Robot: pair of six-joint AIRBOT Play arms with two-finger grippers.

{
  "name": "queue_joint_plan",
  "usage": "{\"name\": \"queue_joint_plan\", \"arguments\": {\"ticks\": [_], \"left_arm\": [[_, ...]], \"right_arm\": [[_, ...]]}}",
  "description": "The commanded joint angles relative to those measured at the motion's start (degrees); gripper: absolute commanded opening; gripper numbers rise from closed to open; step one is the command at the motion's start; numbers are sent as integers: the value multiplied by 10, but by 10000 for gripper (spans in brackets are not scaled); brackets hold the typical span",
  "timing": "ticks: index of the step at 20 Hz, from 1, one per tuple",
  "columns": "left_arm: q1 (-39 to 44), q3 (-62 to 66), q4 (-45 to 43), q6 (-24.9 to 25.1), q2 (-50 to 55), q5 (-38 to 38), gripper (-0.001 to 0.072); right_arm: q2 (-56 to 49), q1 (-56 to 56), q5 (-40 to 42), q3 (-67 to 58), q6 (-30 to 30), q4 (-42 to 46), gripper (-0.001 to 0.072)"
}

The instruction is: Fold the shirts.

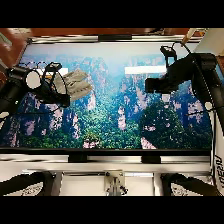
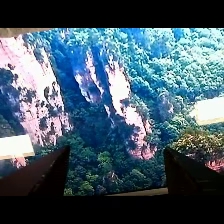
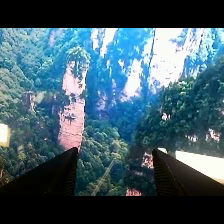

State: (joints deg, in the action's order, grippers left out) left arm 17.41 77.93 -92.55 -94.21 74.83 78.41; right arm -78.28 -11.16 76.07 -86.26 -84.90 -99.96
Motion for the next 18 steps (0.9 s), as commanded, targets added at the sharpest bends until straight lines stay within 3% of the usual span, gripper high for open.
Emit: {"name": "queue_joint_plan", "arguments": {"ticks": [1,3,5,6,9,13,15,18], "left_arm": [[0,0,0,0,0,-5,663],[0,0,0,-2,0,-6,663],[0,0,0,-2,4,-56,672],[0,0,0,-2,10,-90,720],[-6,14,-1,-6,61,-154,720],[-28,78,-67,-8,169,-147,720],[-42,107,-115,-39,204,-150,720],[-54,119,-123,-43,230,-190,720]], "right_arm": [[0,0,7,0,-11,2,576],[0,0,1,0,-11,3,576],[0,0,-11,0,-11,8,575],[0,0,-20,0,-11,11,575],[-3,0,-50,0,-10,10,575],[-16,0,-66,0,-10,10,575],[-30,0,-66,0,-10,10,576],[-58,0,-67,0,-10,8,576]]}}
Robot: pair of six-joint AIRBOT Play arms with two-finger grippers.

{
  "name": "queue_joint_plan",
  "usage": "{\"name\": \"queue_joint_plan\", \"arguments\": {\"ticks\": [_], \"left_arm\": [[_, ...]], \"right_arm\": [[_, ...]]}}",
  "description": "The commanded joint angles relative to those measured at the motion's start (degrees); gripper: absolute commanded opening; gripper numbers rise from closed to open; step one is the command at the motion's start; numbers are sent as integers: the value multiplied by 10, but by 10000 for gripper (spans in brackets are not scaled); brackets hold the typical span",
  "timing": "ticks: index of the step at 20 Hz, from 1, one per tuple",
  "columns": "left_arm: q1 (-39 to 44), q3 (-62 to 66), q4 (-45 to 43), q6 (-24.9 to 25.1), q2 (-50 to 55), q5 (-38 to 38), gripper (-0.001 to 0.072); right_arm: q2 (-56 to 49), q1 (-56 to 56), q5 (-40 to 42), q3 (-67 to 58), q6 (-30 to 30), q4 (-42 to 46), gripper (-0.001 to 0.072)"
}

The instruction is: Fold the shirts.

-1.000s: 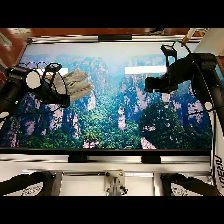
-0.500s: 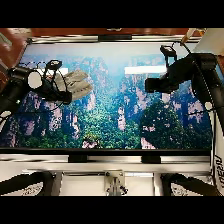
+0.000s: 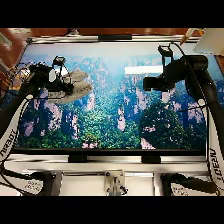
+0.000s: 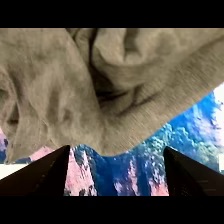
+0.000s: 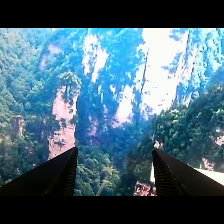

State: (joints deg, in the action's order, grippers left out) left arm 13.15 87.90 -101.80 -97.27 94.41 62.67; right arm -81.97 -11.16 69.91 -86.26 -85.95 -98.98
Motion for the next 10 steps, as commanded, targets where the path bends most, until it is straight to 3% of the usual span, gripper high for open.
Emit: {"name": "queue_joint_plan", "arguments": {"ticks": [1,7,8,9,10], "left_arm": [[-13,20,-30,-16,45,-43,720],[-12,20,-6,-28,100,-48,702],[-12,20,-6,-29,104,-49,579],[-12,20,-6,-29,105,-51,299],[-11,23,-6,-28,101,-52,64]], "right_arm": [[-30,0,-5,0,0,-2,575],[-48,0,-14,0,-1,9,575],[-47,0,-16,0,-1,10,575],[-47,0,-16,0,-1,10,575],[-47,0,-16,0,-1,10,576]]}}
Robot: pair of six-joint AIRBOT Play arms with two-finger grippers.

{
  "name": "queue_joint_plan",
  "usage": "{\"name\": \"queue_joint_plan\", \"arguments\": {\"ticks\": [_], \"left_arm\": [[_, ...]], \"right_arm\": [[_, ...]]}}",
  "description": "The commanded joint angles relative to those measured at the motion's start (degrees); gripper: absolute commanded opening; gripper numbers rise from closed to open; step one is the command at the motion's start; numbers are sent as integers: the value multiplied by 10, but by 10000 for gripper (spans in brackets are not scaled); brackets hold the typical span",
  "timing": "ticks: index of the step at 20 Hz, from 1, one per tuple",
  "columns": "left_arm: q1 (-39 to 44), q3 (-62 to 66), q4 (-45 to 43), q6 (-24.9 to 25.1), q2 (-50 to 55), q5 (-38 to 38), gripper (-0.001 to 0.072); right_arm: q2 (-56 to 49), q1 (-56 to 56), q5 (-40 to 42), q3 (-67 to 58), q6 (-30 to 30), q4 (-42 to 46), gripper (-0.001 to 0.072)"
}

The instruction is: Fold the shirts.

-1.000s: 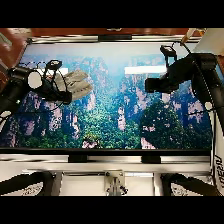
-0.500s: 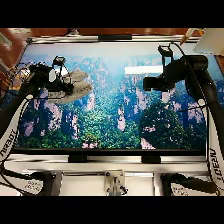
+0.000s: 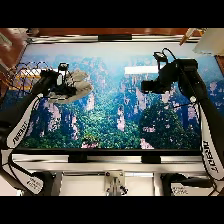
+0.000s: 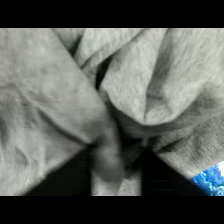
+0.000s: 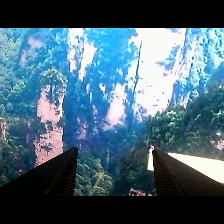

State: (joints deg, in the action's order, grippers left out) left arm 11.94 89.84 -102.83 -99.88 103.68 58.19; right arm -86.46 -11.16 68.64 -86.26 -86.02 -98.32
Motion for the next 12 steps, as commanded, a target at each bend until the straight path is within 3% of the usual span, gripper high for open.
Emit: {"name": "queue_joint_plan", "arguments": {"ticks": [1,5,12], "left_arm": [[3,12,4,7,5,-5,31],[50,87,1,43,-66,-3,29],[214,135,29,14,-284,-6,29]], "right_arm": [[-2,0,-2,0,0,3,575],[19,0,21,-1,0,34,575],[218,0,60,-1,11,178,576]]}}
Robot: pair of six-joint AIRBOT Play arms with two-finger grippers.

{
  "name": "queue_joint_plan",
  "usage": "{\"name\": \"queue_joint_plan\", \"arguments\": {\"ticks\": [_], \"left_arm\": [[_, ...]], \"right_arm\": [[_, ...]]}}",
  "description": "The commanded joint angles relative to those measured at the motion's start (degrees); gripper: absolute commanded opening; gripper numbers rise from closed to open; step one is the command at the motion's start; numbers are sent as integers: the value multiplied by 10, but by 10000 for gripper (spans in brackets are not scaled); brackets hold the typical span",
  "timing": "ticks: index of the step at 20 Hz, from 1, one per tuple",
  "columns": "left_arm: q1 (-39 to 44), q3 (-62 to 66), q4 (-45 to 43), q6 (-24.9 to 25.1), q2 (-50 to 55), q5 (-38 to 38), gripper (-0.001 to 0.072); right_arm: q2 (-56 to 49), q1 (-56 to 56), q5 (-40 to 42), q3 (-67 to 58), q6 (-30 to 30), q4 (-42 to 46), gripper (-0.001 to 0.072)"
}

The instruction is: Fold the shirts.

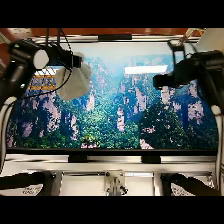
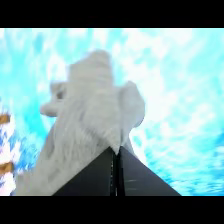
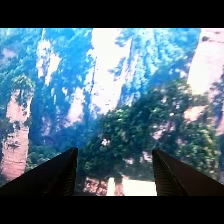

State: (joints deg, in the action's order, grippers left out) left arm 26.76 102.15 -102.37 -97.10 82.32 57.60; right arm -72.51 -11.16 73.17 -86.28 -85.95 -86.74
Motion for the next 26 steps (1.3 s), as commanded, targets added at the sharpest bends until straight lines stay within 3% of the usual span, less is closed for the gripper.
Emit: {"name": "queue_joint_plan", "arguments": {"ticks": [1,6,7,8,9,10,11,14,18,20,23,26], "left_arm": [[93,12,42,-14,-74,5,30],[211,-101,64,-22,-42,22,31],[220,-133,64,-35,-33,24,146],[223,-157,64,-73,-24,32,616],[221,-169,64,-112,-19,48,720],[216,-170,57,-105,-19,77,720],[205,-170,38,-82,-26,103,720],[125,-171,16,-65,-44,136,720],[-53,-215,196,-53,-25,109,720],[-120,-252,271,-52,-4,80,720],[-170,-273,353,-9,44,38,720],[-167,-273,389,13,97,-13,720]], "right_arm": [[112,0,14,0,21,65,575],[211,0,80,0,33,5,575],[209,0,106,0,33,-3,575],[206,0,118,6,33,-4,575],[202,0,121,17,33,-2,576],[196,0,120,30,31,3,588],[187,0,120,46,24,19,652],[139,12,115,82,12,19,664],[34,104,115,109,-37,-203,664],[-17,130,115,111,-54,-275,664],[-73,128,113,111,-60,-285,664],[-117,115,113,111,-65,-312,664]]}}
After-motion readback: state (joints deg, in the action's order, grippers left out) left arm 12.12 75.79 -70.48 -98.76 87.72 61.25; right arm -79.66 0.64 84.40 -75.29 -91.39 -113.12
